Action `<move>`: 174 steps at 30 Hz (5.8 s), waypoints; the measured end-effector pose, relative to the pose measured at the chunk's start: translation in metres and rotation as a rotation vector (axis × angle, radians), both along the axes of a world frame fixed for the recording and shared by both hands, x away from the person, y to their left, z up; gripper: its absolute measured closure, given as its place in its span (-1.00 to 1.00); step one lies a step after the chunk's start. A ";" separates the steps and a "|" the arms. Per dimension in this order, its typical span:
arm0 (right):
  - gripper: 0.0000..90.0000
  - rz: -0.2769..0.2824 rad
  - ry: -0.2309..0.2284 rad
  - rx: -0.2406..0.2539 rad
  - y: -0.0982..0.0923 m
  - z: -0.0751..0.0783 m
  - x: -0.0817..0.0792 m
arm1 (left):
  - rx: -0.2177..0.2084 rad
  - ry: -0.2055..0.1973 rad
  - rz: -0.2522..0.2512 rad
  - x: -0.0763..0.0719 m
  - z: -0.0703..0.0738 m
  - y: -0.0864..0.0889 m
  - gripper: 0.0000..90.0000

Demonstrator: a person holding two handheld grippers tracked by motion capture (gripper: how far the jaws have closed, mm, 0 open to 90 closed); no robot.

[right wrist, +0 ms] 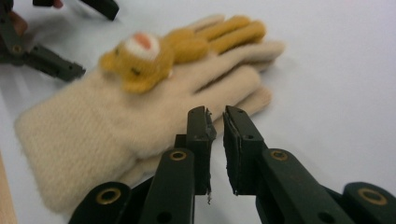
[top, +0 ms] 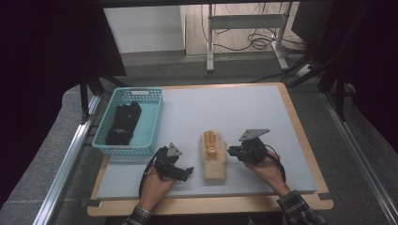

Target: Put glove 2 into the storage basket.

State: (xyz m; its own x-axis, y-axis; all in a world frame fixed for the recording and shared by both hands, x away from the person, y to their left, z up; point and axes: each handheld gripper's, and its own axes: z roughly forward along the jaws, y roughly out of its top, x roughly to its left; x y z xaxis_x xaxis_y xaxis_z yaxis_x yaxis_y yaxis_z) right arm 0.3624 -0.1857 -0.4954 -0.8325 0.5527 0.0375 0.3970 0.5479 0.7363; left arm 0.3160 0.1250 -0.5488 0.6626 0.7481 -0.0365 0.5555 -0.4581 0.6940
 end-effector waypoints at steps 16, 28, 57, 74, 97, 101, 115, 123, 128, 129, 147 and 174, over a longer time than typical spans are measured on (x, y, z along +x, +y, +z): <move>0.85 0.067 0.039 -0.008 0.004 -0.034 -0.025 | 0.006 0.005 0.007 -0.011 0.001 0.011 -0.95; 0.84 0.117 0.031 -0.015 0.036 -0.035 -0.029 | -0.003 0.000 0.077 -0.025 -0.002 0.046 -0.96; 0.49 0.047 -0.029 0.007 0.055 -0.030 -0.011 | -0.001 0.007 0.111 -0.023 -0.004 0.056 -1.00; -0.50 -0.221 -0.068 -0.003 -0.053 -0.029 -0.005 | -0.005 0.013 0.108 -0.023 -0.004 0.056 -1.00; -0.79 -0.289 -0.050 -0.080 -0.070 -0.037 0.001 | -0.033 0.034 0.072 -0.025 0.012 0.048 -0.97; -0.79 -0.289 -0.050 -0.080 -0.070 -0.037 0.001 | -0.053 0.043 0.051 -0.022 0.017 0.042 -0.98; -0.79 -0.289 -0.052 -0.079 -0.070 -0.037 0.001 | -0.060 0.081 -0.001 0.008 0.041 0.002 -1.00; -0.79 -0.289 -0.053 -0.079 -0.070 -0.037 0.001 | -0.040 0.115 -0.006 0.034 0.032 -0.020 -1.00; -0.79 -0.289 -0.053 -0.079 -0.070 -0.037 0.001 | -0.021 0.134 -0.012 0.042 0.026 -0.029 -1.00; -0.79 -0.289 -0.053 -0.079 -0.070 -0.037 0.001 | -0.016 0.138 -0.012 0.043 0.025 -0.031 -1.00; -0.79 -0.289 -0.053 -0.079 -0.070 -0.037 0.001 | 0.058 0.151 -0.010 0.054 0.019 -0.049 -0.94; -0.79 -0.289 -0.054 -0.080 -0.070 -0.037 0.000 | 0.104 0.154 -0.045 0.041 0.032 -0.056 0.29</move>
